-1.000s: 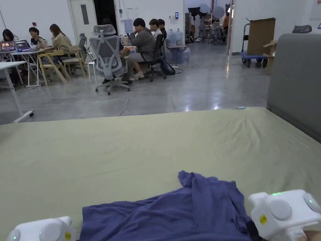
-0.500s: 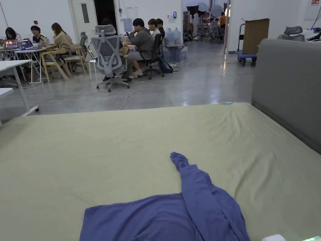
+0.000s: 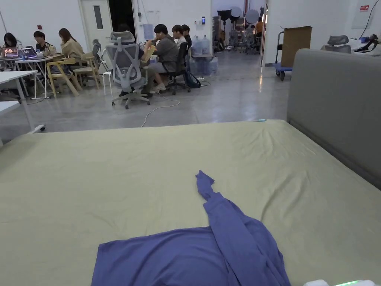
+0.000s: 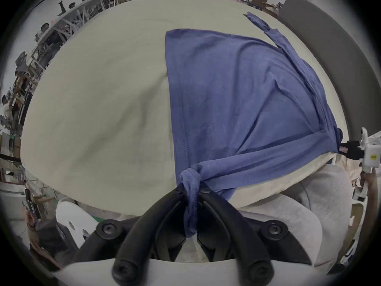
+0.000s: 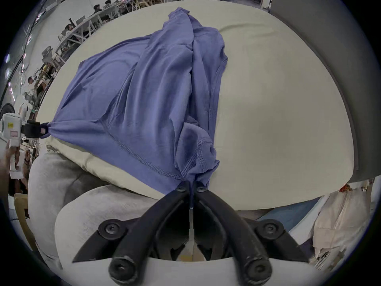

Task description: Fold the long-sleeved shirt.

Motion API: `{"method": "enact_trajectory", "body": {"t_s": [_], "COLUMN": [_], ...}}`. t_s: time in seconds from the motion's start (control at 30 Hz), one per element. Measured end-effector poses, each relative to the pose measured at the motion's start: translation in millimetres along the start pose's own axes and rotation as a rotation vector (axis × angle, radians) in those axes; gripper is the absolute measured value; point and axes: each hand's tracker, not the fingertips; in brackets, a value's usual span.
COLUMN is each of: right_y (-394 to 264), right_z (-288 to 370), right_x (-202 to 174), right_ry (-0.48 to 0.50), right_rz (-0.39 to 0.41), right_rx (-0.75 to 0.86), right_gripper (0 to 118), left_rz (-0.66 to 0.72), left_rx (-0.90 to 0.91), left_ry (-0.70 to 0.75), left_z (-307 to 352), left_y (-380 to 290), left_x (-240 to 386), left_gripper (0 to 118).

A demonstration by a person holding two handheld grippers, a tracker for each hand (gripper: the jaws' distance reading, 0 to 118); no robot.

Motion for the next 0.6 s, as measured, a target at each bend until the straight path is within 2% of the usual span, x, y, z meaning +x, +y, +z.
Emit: {"method": "enact_trajectory", "body": {"t_s": [0.27, 0.33, 0.37, 0.4, 0.43, 0.47, 0.5, 0.6], "right_y": [5.1, 8.2, 10.7, 14.4, 17.0, 16.8, 15.8, 13.0], "right_z": [-18.7, -22.1, -19.3, -11.1, -1.8, 12.2, 30.4, 77.4], "right_x": [-3.5, 4.2, 8.8, 12.1, 14.2, 13.0, 12.1, 10.5], "right_ry": [-0.023, -0.006, 0.006, 0.013, 0.016, 0.021, -0.002, 0.032], "right_rz": [-0.024, -0.097, -0.117, -0.149, -0.142, -0.146, -0.134, -0.111], "right_rx": [0.001, -0.004, -0.018, -0.041, -0.04, -0.027, 0.037, 0.219], "right_gripper": [0, 11, 15, 29, 54, 84, 109, 111], "left_rz": [0.027, 0.035, 0.056, 0.103, 0.127, 0.155, 0.181, 0.205], "left_rx": [-0.016, -0.013, 0.002, 0.028, 0.038, 0.081, 0.159, 0.252], "left_ry": [0.022, 0.015, 0.016, -0.004, -0.025, -0.068, -0.093, -0.217], "left_z": [-15.9, -11.8, -4.9, 7.1, 17.6, 32.7, 49.5, 83.2], "left_y": [-2.4, -2.9, -1.8, -1.2, -1.4, -3.8, -5.6, -8.3], "left_x": [4.0, 2.5, 0.5, -2.2, -3.9, -5.9, -10.5, -5.2], "left_gripper": [4, 12, 27, 69, 101, 118, 117, 116]}}
